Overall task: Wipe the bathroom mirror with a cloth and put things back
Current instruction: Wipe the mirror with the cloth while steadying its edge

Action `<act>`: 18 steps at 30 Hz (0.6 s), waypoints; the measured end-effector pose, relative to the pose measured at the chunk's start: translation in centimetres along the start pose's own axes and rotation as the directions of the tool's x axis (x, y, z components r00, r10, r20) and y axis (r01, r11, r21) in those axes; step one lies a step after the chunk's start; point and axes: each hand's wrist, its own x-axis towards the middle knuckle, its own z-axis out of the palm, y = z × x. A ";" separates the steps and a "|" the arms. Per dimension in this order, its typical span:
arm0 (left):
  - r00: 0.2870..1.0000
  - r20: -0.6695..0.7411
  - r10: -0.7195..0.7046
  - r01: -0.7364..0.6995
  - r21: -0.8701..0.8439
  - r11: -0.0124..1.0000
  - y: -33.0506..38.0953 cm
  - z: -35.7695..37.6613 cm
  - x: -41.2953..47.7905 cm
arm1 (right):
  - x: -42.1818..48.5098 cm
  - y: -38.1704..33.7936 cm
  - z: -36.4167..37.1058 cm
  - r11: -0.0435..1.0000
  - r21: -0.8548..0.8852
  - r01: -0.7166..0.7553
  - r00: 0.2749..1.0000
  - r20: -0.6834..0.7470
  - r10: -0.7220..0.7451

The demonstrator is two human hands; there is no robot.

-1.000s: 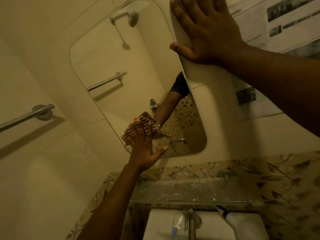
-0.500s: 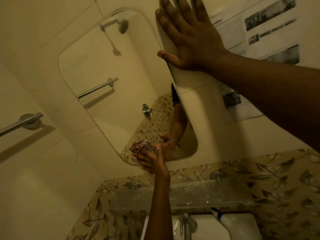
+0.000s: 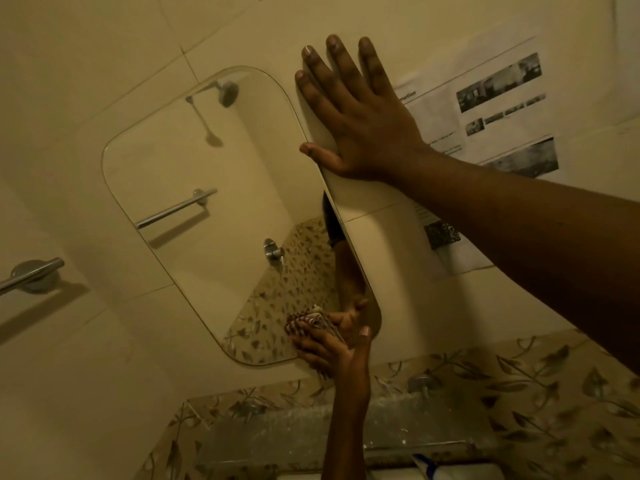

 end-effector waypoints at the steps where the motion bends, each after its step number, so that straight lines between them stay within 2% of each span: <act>1: 0.999 0.026 0.042 -0.042 0.001 0.999 0.4 0.5 -0.5 | 0.0 0.0 0.0 1.000 0.003 0.000 1.000 0.002 0.000; 4: 0.987 0.072 0.146 -0.153 0.112 0.982 0.2 1.7 -1.7 | 0.0 0.0 -0.1 1.000 0.005 -0.002 1.000 0.016 0.002; 7: 0.969 0.129 0.212 -0.242 0.301 0.922 -1.1 3.0 -2.3 | 0.1 0.1 -0.2 1.000 0.004 -0.001 1.000 0.021 0.001; 9: 0.952 0.117 0.282 -0.305 0.360 0.882 -1.7 3.8 -2.8 | 0.0 0.1 -0.2 1.000 -0.002 -0.002 1.000 0.013 0.002; 13: 0.930 0.089 0.357 -0.357 0.460 0.813 -2.0 4.6 -3.2 | -0.1 0.0 0.0 1.000 -0.013 -0.001 1.000 0.004 0.001; 18: 0.882 0.117 0.457 -0.430 0.598 0.676 -3.0 5.2 -2.9 | 0.0 0.1 0.0 1.000 -0.013 -0.001 1.000 0.000 0.001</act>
